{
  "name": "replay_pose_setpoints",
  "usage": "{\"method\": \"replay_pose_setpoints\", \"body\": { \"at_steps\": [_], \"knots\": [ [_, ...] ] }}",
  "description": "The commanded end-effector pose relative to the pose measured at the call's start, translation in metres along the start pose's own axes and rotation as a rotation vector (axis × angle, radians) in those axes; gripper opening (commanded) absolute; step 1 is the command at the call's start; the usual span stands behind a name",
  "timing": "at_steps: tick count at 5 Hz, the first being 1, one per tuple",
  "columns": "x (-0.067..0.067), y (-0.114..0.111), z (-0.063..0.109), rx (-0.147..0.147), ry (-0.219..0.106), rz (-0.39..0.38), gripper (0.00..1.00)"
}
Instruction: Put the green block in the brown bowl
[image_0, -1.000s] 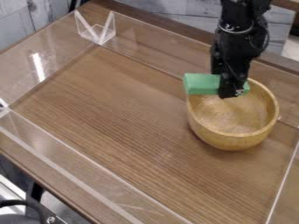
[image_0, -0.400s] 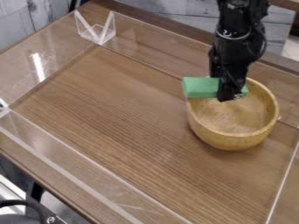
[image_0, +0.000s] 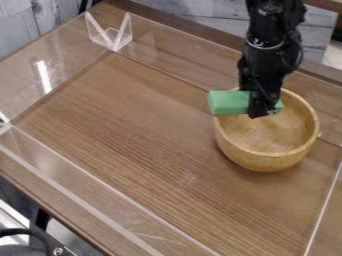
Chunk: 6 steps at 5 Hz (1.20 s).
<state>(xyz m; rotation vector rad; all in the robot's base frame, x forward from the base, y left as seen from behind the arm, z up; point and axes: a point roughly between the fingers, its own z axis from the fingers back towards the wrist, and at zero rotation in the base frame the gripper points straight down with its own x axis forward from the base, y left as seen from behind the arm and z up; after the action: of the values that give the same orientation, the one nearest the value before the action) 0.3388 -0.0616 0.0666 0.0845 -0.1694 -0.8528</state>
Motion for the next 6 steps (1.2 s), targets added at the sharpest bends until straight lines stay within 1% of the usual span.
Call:
{"method": "replay_pose_setpoints", "body": {
  "at_steps": [1,2,4,6],
  "knots": [
    [0.011,0.006,0.027,0.058,-0.082,0.000,0.00],
    [0.011,0.005,0.026,0.057,-0.087,0.007,0.00],
    [0.015,0.006,0.018,0.062,-0.097,0.011,0.00],
    [0.017,0.007,0.011,0.062,-0.103,0.018,0.00]
  ]
}}
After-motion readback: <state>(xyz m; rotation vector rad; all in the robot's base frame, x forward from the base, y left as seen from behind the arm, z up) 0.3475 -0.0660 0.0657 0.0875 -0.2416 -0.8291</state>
